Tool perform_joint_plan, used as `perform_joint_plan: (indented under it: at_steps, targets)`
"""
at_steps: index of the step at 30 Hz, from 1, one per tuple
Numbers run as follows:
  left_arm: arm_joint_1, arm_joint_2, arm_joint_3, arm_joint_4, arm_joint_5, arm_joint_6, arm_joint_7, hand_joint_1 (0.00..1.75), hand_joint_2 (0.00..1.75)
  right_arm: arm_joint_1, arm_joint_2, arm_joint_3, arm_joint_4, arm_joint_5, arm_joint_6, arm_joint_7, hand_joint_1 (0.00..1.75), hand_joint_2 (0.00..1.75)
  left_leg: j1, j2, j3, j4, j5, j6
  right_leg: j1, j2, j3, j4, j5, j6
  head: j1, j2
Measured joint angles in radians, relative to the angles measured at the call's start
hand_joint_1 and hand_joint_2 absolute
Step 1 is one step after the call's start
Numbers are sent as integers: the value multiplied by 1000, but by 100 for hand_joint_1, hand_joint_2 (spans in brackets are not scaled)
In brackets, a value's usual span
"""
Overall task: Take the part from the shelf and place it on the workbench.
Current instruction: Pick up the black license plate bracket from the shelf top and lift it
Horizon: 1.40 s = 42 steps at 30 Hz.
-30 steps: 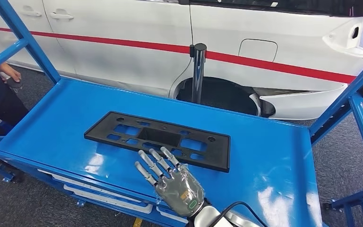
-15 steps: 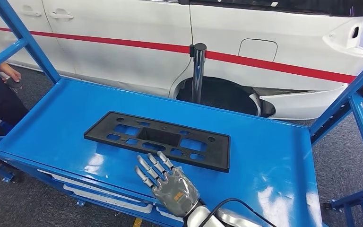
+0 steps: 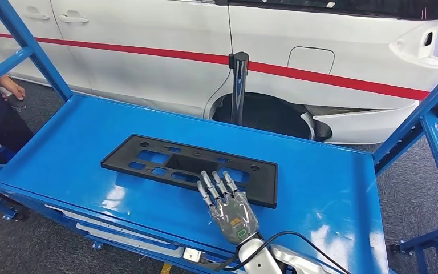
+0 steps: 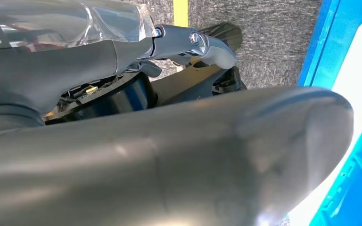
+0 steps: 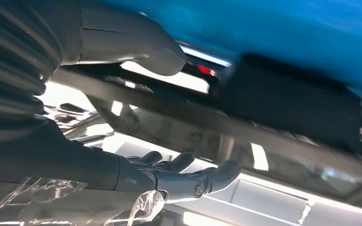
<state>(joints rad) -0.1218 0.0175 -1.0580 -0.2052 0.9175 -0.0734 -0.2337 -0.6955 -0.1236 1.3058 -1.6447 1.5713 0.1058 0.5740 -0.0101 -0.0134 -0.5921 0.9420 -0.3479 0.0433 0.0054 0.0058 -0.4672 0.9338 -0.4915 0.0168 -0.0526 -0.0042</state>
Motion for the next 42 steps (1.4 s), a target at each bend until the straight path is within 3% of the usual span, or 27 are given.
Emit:
perform_joint_plan:
  at_steps: [10, 25, 34, 38, 42]
  targets:
    - [-1, 0, 0, 0, 1, -4, 9, 0, 0, 12, -41, -44, 1, 0, -9, 27, 0, 175, 0, 0, 1, 0, 0, 0, 0, 0, 0, 0, 0, 0, 0, 0]
    - [-6, 0, 0, 0, 4, -9, 24, 0, 0, -5, -62, -26, 8, 0, -73, 110, 0, 175, 0, 0, 0, 0, 0, 0, 0, 0, 0, 0, 0, 0, 0, 0]
    - [-7, -22, 0, 0, 14, 53, 32, 0, 0, -7, -66, -28, 24, 0, -130, 111, 0, 175, 0, 0, 0, 0, 0, 0, 0, 0, 0, 0, 1, 0, 0, 0]
    - [-8, -26, 0, 0, 10, 56, 35, 0, 0, -5, -66, -33, 38, 0, -162, 101, 175, 175, 0, 0, 0, -1, 0, 0, 0, 0, 0, 0, 1, 0, 0, 0]
    - [-9, -27, 0, 0, 8, 55, 36, 0, 0, -1, -60, -42, 60, 0, -189, 77, 175, 175, 0, -1, 0, -1, 0, 0, 0, 0, 0, 0, 0, 0, 0, 0]
